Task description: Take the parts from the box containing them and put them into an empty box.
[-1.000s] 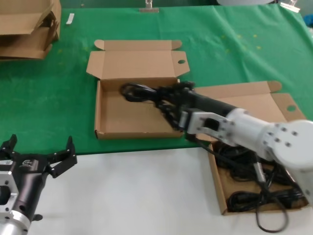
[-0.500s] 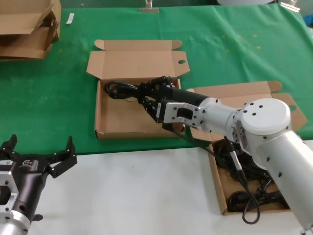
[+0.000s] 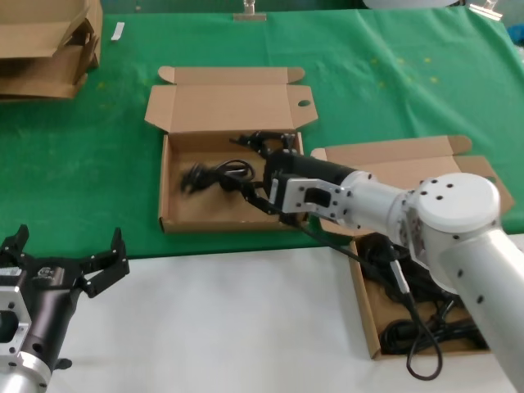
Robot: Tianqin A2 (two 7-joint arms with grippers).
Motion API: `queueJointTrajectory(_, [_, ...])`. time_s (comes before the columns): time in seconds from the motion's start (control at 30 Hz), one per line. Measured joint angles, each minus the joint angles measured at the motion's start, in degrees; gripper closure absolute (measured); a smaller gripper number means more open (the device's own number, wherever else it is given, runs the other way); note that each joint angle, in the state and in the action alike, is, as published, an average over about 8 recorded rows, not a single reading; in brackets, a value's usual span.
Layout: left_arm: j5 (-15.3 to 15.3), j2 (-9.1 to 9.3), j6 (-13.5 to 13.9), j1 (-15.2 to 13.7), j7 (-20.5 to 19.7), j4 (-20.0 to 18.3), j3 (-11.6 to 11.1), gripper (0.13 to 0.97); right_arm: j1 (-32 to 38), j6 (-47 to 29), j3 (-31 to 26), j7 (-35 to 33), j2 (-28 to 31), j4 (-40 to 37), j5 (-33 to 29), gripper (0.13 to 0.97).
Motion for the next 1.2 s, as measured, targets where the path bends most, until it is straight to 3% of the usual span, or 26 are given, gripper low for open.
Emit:
queueJointTrajectory(0.17, [0.00, 0.00, 0.00, 0.00, 0.00, 0.00, 0.00, 0.132, -1.73, -1.62, 0.83, 0.48, 2.36, 3.02, 1.02, 0.714])
queueJointTrajectory(0.33, [0.00, 0.00, 0.00, 0.00, 0.00, 0.00, 0.00, 0.132, -4.09, -3.74, 3.03, -0.02, 5.80, 6.26, 3.20, 0.604])
queueJointTrajectory(0.67, [0.00, 0.00, 0.00, 0.00, 0.00, 0.00, 0.00, 0.132, -12.61, -8.11, 13.11, 1.92, 14.21, 14.05, 12.03, 0.391])
queueJointTrajectory(1.03, [0.00, 0.00, 0.00, 0.00, 0.00, 0.00, 0.00, 0.132, -17.44, -4.85, 14.86, 6.75, 14.62, 18.05, 13.12, 0.208])
queueJointTrajectory(1.2, [0.00, 0.00, 0.00, 0.00, 0.00, 0.00, 0.00, 0.132, -20.18, -2.37, 15.19, 9.88, 14.47, 20.60, 13.14, 0.199])
